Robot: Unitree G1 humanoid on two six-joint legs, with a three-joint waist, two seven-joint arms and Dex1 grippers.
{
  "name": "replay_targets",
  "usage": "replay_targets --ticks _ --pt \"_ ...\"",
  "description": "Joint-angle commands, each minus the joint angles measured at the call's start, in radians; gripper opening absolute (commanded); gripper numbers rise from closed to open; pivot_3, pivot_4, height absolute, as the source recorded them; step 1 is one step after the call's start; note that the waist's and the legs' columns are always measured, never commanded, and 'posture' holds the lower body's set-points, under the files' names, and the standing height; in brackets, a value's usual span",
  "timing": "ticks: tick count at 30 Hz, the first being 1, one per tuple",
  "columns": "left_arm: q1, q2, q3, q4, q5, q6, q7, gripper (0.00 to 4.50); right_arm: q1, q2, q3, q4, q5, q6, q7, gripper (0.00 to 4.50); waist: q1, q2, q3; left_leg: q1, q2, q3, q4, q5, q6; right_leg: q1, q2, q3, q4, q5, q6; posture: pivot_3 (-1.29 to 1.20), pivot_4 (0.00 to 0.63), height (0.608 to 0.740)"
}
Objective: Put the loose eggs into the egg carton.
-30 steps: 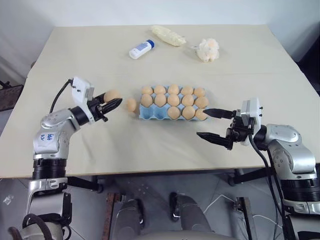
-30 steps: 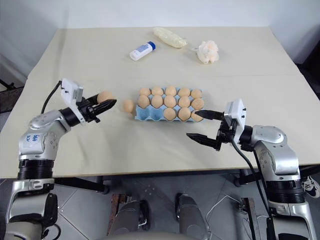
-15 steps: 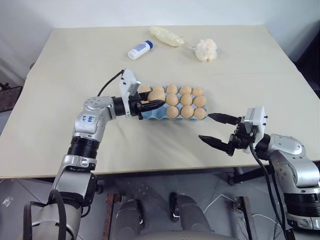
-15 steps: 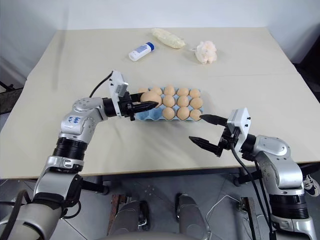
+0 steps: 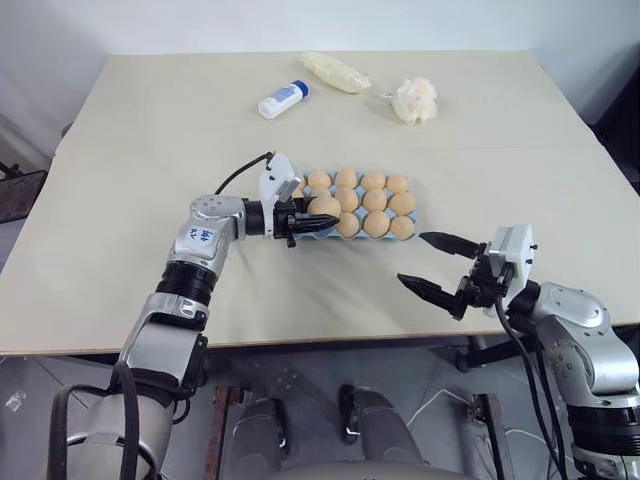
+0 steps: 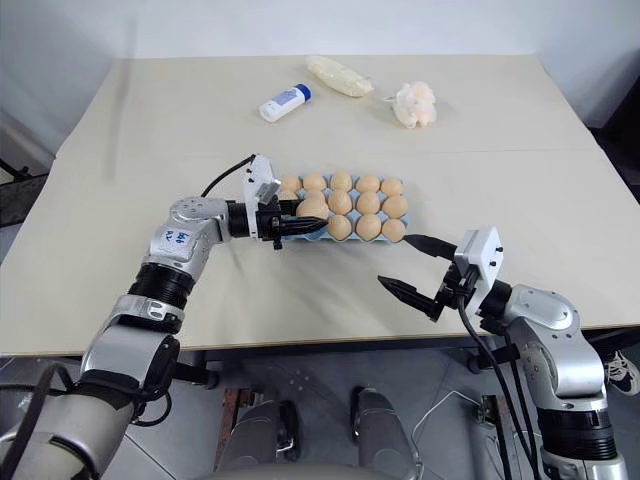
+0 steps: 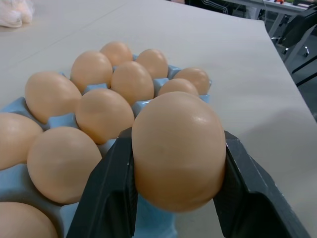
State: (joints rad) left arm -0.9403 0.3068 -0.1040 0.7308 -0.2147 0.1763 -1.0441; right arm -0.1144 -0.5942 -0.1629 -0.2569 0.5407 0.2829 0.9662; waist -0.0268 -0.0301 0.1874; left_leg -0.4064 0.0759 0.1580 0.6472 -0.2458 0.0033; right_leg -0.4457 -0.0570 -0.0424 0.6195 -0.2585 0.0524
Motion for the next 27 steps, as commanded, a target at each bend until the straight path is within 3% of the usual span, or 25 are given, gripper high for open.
replay_targets --ticks 1,5,14,22,27 --pt "-0.061 -0.037 0.01 0.069 0.026 -0.064 0.032 1.6 -0.002 -0.005 -0.032 -0.036 0.022 -0.022 -0.006 4.5 0.001 0.0 0.0 0.0 0.0 0.0 0.0 0.0 0.0 0.0 0.0 0.0 0.0 0.0 0.0 0.0 0.15 0.74" --pt "-0.082 -0.045 0.019 0.117 0.043 -0.086 0.042 1.6 0.0 -0.008 -0.037 -0.041 0.022 -0.022 -0.01 4.5 -0.002 0.0 0.0 -0.001 -0.001 -0.001 0.0 0.0 0.001 0.0 0.0 -0.001 0.0 0.0 0.001 0.0 0.15 0.74" --pt "-0.082 -0.025 0.035 0.13 0.063 -0.087 0.05 4.47 0.02 -0.016 -0.048 -0.057 0.023 -0.018 -0.019 4.5 -0.001 0.0 0.0 -0.001 -0.002 -0.002 0.0 0.0 0.001 0.0 0.0 -0.002 0.0 -0.001 0.001 0.0 0.15 0.74" --pt "-0.071 -0.01 0.072 0.081 0.036 -0.079 0.048 4.47 0.002 -0.029 -0.047 -0.046 0.026 -0.016 -0.014 4.5 0.0 0.0 0.0 -0.001 -0.002 -0.003 0.0 0.0 0.002 0.001 -0.001 -0.002 0.0 -0.001 0.001 0.0 0.15 0.74" --pt "-0.033 0.01 0.102 -0.062 -0.01 -0.015 0.018 4.47 0.005 -0.036 -0.048 -0.05 0.032 -0.014 -0.008 4.5 -0.001 0.0 0.0 -0.001 -0.002 -0.003 -0.001 0.0 0.002 0.001 -0.001 -0.003 0.0 -0.001 0.001 0.0 0.15 0.74"
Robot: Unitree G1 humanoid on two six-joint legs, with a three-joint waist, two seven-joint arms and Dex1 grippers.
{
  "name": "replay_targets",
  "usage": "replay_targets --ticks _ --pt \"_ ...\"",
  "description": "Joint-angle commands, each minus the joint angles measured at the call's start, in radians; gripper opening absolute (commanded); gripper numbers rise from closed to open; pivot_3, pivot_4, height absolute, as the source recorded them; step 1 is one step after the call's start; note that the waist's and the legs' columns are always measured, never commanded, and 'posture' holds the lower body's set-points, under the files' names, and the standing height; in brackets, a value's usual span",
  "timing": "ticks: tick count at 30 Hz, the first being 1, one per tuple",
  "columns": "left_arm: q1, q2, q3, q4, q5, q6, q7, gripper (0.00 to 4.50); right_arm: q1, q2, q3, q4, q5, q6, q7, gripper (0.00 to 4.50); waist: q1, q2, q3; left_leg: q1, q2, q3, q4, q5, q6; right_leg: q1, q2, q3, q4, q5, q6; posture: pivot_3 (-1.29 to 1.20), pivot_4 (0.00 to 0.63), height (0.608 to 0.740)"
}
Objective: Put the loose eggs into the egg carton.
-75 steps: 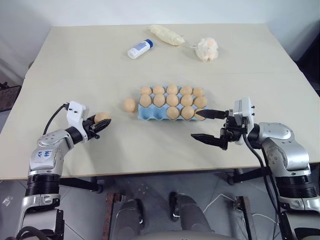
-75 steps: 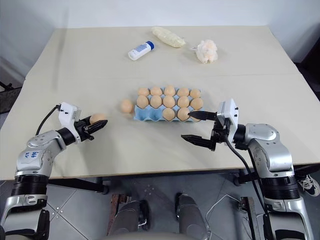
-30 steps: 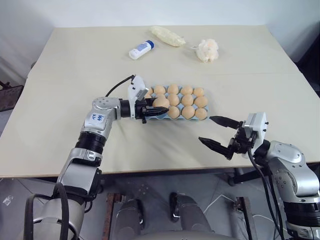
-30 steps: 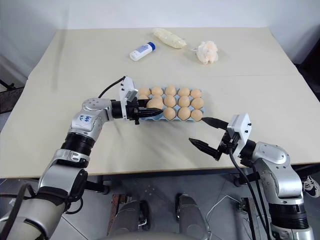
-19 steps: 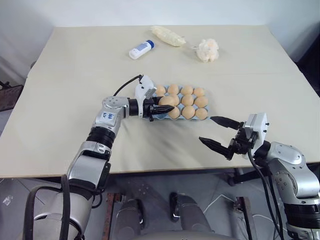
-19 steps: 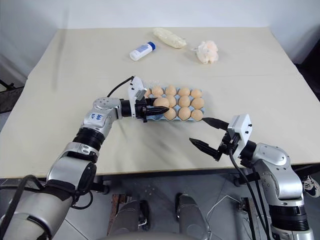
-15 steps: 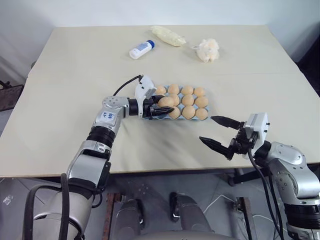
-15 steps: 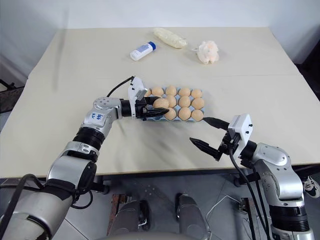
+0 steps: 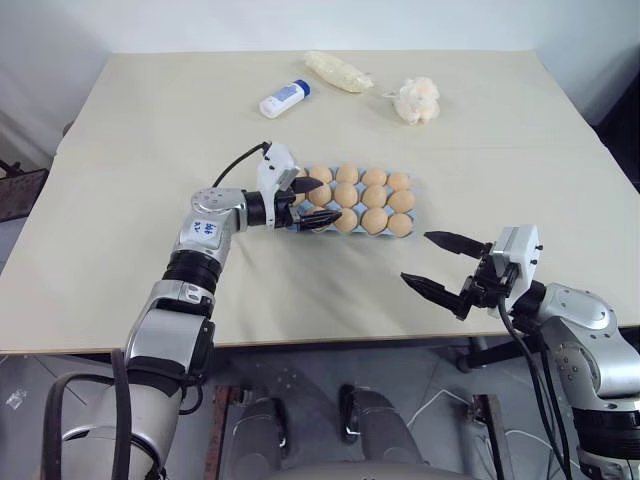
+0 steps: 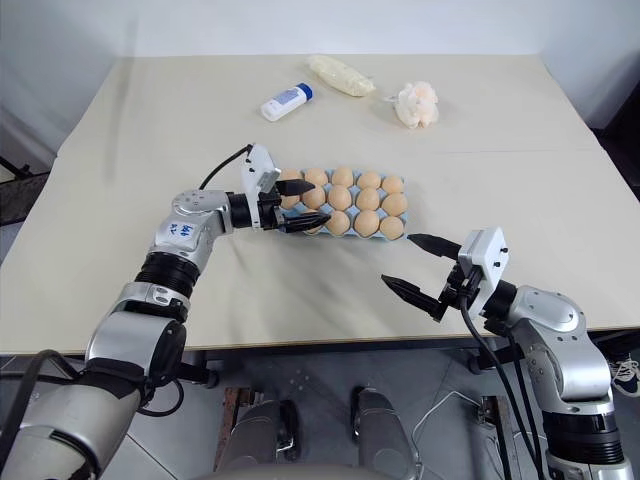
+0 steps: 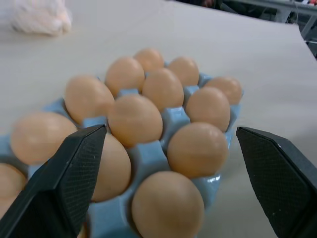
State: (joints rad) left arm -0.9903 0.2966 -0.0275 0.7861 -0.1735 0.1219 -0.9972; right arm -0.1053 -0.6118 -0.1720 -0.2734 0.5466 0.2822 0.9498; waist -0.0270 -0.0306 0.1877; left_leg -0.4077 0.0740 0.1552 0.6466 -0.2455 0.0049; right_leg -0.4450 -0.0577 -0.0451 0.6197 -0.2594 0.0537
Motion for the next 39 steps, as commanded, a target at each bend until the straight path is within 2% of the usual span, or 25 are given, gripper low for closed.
replay_targets --ticks 1,11,16,25,31,39 --pt "0.027 0.026 0.029 -0.154 -0.065 0.066 -0.045 4.47 -0.005 -0.02 -0.039 -0.033 0.028 -0.013 0.01 4.5 -0.001 0.0 0.0 0.0 0.0 0.0 0.0 0.0 0.0 0.0 0.0 0.0 0.0 0.0 0.0 0.0 0.15 0.74" --pt "0.134 0.132 0.12 -0.402 -0.151 0.25 0.011 4.47 -0.022 -0.047 -0.04 -0.014 0.041 -0.006 0.033 4.5 -0.002 0.0 0.0 0.001 0.0 0.0 0.001 0.0 0.0 0.0 0.0 0.001 0.002 0.0 0.0 0.0 0.15 0.74" --pt "0.271 0.236 0.225 -0.523 -0.181 0.318 0.097 4.47 -0.049 -0.053 -0.037 0.024 0.052 -0.018 0.075 4.5 -0.005 0.0 0.0 0.002 0.003 0.001 0.001 0.0 0.0 0.0 -0.002 0.002 0.002 0.0 -0.001 0.0 0.15 0.74" --pt "0.522 0.303 0.322 -0.687 -0.232 0.415 0.175 4.47 -0.087 -0.038 -0.021 0.085 0.052 -0.026 0.118 4.5 0.0 0.0 0.0 0.001 0.005 0.001 0.001 -0.001 -0.002 0.001 -0.005 0.001 0.002 0.0 0.0 0.0 0.15 0.74" --pt "0.624 0.341 0.355 -0.69 -0.242 0.409 0.188 4.47 -0.125 -0.039 -0.002 0.126 0.042 -0.031 0.131 4.5 -0.001 0.0 0.0 0.002 0.008 0.0 0.0 -0.003 -0.006 0.0 -0.005 0.0 0.002 -0.001 -0.003 0.0 0.15 0.74" --pt "0.589 0.336 0.334 -0.65 -0.238 0.367 0.19 4.47 -0.161 -0.039 0.012 0.163 0.03 -0.035 0.149 4.5 -0.001 0.0 0.0 0.002 0.008 0.0 -0.001 -0.003 -0.007 0.0 -0.006 0.001 0.001 -0.001 -0.003 0.0 0.15 0.74"
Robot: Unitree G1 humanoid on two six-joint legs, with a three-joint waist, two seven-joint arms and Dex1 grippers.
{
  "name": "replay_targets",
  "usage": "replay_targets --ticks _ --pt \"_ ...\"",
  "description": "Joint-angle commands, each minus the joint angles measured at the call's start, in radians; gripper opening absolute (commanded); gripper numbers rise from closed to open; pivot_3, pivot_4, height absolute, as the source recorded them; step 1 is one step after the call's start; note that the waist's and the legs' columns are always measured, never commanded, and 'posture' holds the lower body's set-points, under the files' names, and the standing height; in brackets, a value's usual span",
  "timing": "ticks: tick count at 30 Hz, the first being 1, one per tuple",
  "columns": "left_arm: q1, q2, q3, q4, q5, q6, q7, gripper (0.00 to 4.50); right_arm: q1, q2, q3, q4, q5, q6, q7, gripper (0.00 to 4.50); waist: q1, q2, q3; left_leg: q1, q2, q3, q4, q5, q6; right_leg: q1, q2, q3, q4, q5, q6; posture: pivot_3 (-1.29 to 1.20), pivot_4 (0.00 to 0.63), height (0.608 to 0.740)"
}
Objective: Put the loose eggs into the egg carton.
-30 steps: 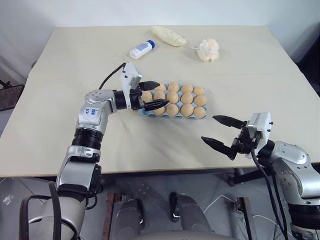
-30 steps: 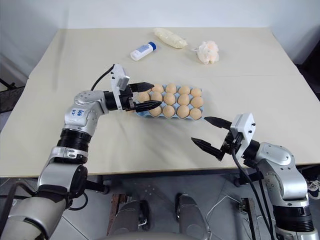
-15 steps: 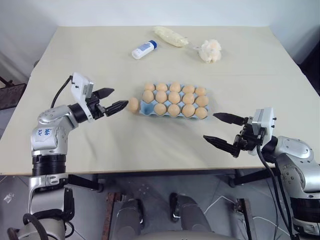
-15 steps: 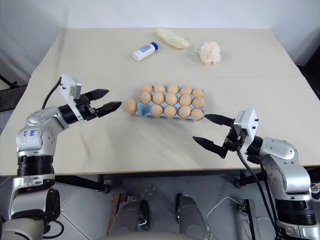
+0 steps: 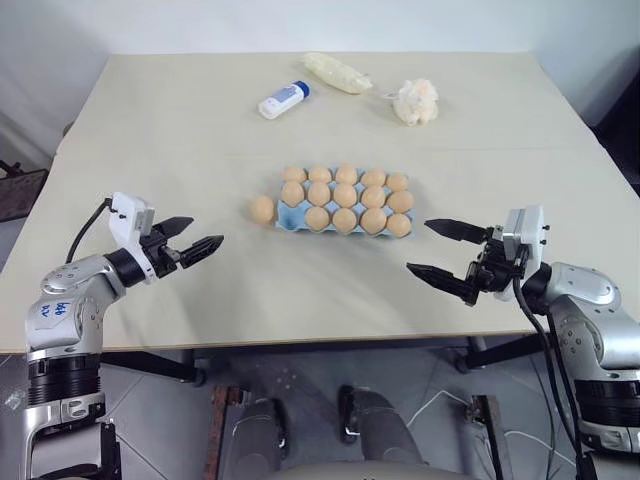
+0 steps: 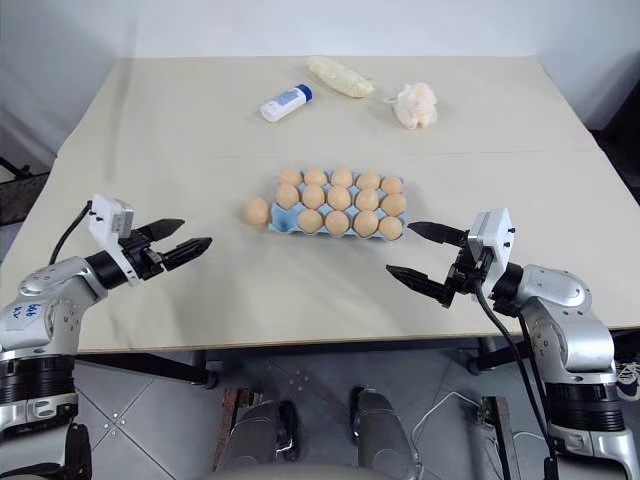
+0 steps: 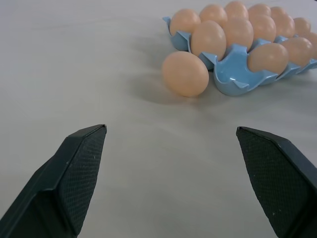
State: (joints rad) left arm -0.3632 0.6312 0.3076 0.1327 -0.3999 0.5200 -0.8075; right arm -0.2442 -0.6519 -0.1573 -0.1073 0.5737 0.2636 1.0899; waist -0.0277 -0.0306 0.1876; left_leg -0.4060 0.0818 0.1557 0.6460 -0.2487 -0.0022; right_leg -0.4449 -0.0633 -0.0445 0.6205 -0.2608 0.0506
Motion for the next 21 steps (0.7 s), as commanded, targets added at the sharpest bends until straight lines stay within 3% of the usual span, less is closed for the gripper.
replay_targets --ticks 1,7,11,21 --pt "-0.052 -0.002 -0.01 0.015 -0.01 -0.036 -0.002 4.47 -0.027 0.002 -0.001 0.001 0.001 -0.017 0.01 4.5 0.001 0.0 0.0 0.0 0.0 0.0 0.0 0.0 0.0 0.0 0.0 0.0 0.0 0.0 0.0 0.0 0.15 0.74" --pt "-0.194 -0.028 -0.115 0.17 0.046 -0.129 -0.043 4.47 -0.05 0.012 0.015 0.019 -0.007 -0.021 0.015 4.5 0.002 0.0 0.0 0.0 0.0 0.0 0.001 0.0 0.0 0.0 0.0 0.0 0.0 0.0 0.0 0.0 0.15 0.74" --pt "-0.355 -0.079 -0.192 0.394 0.109 -0.226 -0.077 4.47 -0.039 0.023 0.015 0.009 -0.004 -0.028 0.011 4.5 0.003 0.0 0.0 -0.001 -0.002 0.0 0.001 0.0 0.0 0.0 0.001 -0.001 0.0 0.0 0.001 0.0 0.15 0.74" --pt "-0.623 -0.152 -0.235 0.886 0.229 -0.446 -0.049 4.47 0.008 0.053 -0.006 -0.04 0.0 -0.054 -0.026 4.5 -0.001 0.0 0.0 -0.001 -0.002 0.001 0.001 0.001 0.003 -0.001 0.005 -0.002 0.0 0.0 0.0 0.0 0.15 0.74"
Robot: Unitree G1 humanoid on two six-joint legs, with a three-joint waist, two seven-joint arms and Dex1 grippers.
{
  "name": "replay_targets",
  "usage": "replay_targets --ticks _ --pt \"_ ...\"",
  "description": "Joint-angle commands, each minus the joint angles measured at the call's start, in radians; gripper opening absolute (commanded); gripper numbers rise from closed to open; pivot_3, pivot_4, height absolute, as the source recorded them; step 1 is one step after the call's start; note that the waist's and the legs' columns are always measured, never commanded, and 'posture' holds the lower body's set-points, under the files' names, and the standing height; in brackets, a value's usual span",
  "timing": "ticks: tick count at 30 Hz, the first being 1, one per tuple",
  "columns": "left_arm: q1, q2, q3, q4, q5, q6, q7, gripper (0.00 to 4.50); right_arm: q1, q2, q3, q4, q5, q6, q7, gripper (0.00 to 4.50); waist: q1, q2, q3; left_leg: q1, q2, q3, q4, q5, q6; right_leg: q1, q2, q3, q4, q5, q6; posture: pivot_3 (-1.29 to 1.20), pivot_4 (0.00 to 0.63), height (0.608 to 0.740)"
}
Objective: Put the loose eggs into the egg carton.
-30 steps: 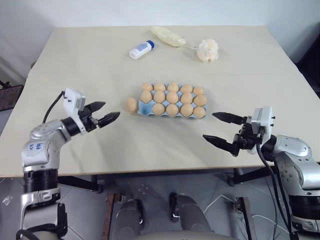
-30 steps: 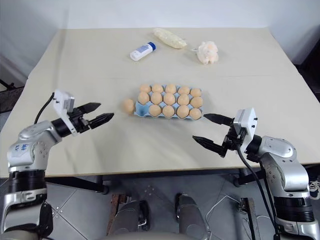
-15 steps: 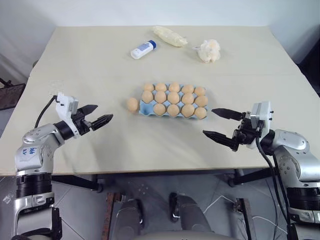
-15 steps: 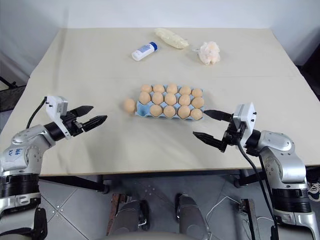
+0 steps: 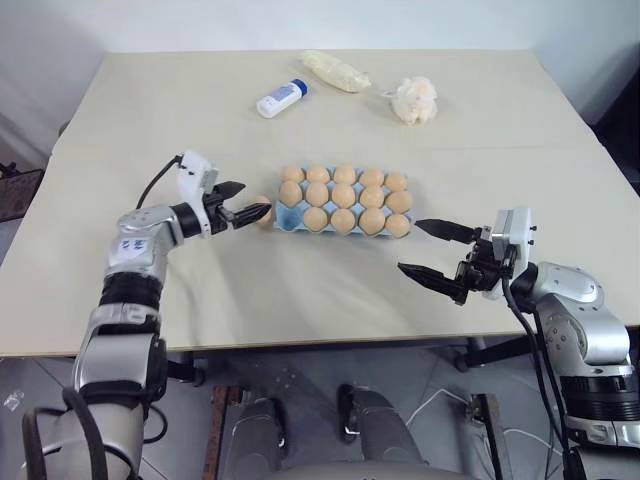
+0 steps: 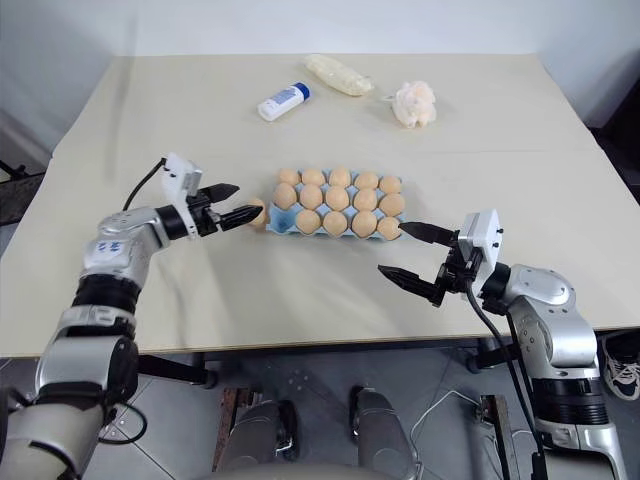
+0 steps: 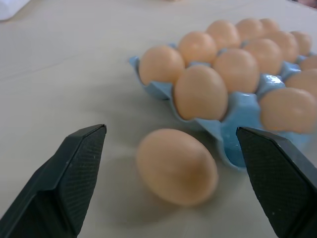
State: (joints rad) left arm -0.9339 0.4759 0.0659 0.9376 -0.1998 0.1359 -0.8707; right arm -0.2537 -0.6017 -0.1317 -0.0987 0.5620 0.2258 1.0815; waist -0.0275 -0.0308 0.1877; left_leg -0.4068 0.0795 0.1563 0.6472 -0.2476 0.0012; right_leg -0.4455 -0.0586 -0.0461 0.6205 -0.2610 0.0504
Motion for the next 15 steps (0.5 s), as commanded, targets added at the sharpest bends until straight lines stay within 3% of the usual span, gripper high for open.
replay_targets --ticks 1,15 --pt "-0.072 0.001 0.008 0.118 0.037 -0.073 0.024 4.47 0.026 0.003 -0.033 -0.057 0.012 -0.015 -0.024 4.5 -0.001 0.0 0.0 0.0 0.0 0.0 0.0 0.0 0.0 0.0 0.0 0.0 0.0 0.0 0.0 0.0 0.15 0.74" --pt "-0.14 -0.029 -0.009 0.295 0.134 -0.13 0.029 4.47 0.056 -0.017 -0.039 -0.079 0.01 -0.01 -0.056 4.5 0.002 0.0 0.0 0.0 -0.001 0.0 0.0 0.0 0.0 0.0 0.003 0.0 0.0 0.0 0.0 0.0 0.15 0.74"
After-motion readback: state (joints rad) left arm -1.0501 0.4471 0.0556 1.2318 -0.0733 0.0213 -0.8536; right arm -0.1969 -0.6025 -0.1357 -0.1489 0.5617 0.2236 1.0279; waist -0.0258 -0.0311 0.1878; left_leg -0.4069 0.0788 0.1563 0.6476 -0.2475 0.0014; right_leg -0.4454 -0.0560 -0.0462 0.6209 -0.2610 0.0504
